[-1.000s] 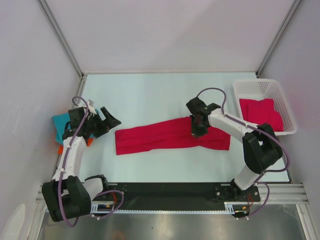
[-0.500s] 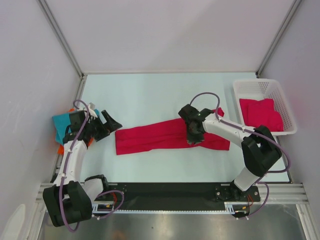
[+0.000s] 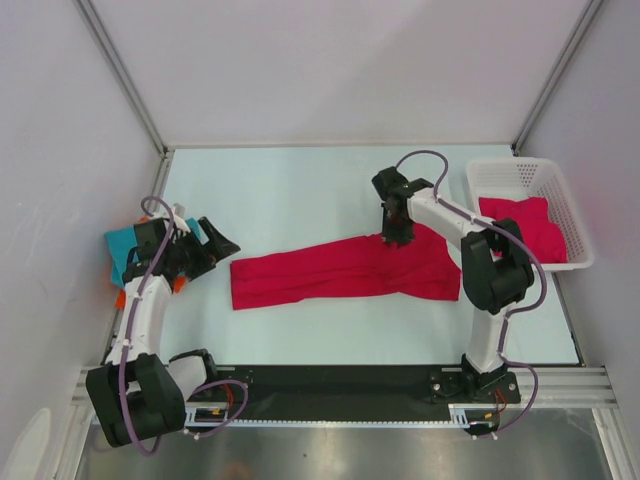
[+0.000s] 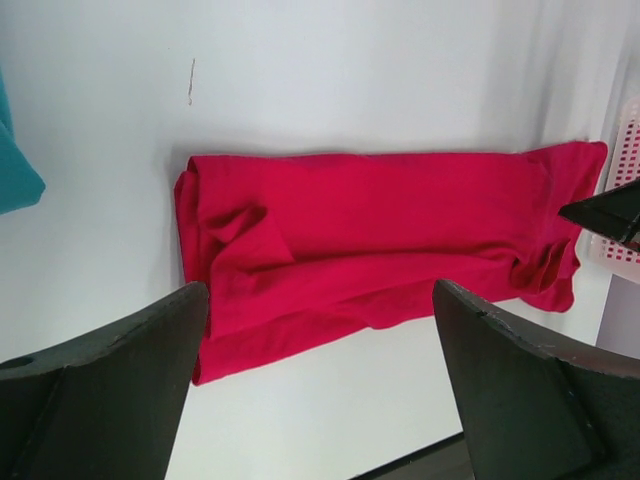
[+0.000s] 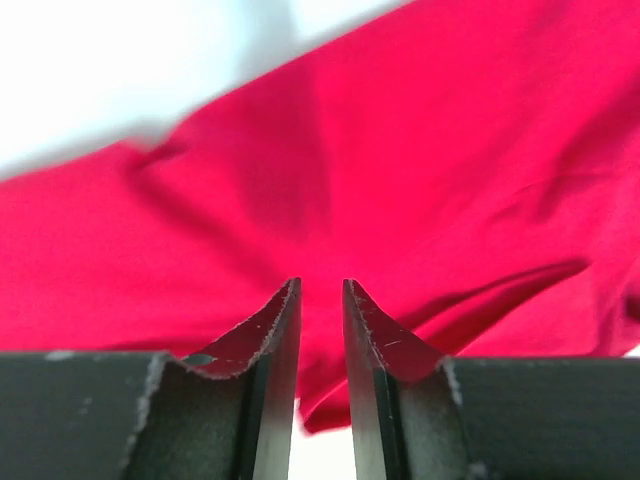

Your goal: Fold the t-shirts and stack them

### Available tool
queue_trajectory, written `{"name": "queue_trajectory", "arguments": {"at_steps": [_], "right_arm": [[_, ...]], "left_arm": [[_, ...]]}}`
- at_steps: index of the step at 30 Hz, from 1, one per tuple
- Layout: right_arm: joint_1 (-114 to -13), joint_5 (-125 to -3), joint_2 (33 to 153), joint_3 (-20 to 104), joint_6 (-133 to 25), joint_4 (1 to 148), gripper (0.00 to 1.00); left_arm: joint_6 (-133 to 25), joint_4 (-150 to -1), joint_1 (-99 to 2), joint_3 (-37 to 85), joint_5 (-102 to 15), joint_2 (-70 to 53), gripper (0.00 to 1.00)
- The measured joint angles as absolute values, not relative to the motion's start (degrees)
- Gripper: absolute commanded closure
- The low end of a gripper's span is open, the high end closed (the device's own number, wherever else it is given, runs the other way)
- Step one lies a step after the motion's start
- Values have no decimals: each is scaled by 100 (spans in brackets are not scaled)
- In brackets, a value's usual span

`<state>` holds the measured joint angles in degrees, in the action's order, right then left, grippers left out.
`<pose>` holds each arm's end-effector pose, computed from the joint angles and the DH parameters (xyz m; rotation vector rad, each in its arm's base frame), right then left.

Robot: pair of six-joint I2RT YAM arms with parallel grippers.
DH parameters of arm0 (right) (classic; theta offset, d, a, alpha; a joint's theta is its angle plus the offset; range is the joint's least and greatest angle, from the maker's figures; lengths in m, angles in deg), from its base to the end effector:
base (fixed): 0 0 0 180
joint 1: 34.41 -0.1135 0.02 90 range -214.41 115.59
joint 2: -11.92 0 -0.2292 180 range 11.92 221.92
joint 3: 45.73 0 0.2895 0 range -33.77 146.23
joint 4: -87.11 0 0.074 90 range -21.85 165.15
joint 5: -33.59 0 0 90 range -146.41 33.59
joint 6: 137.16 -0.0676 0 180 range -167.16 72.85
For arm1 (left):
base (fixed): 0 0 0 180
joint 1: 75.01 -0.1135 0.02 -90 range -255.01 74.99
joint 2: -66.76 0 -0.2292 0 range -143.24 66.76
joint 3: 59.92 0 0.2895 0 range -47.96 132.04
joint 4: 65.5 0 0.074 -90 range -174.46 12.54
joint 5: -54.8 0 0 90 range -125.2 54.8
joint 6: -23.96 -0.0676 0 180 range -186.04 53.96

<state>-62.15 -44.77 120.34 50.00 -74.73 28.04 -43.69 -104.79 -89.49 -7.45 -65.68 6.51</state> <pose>0.3770 0.1828 0.1342 0.0412 2.7665 -0.0436 0.2828 0.0376 0.1765 -0.5018 2.3016 -0.6998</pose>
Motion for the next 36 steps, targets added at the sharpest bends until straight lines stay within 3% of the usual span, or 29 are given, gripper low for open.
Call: {"name": "queue_trajectory", "arguments": {"at_steps": [8, 16, 36], "right_arm": [[-5778, -4420, 12111, 4460, -7298, 2928, 75], [-5802, -4385, 11219, 3417, -7326, 2895, 75], [-6578, -4364, 10421, 2685, -7930, 2513, 76]], "left_arm": [[-4434, -10483, -9104, -690, -6598, 562, 0], [-4517, -10483, -9176, -690, -6707, 538, 0], [-4511, -10265, -9183, -856, -6987, 538, 0]]}}
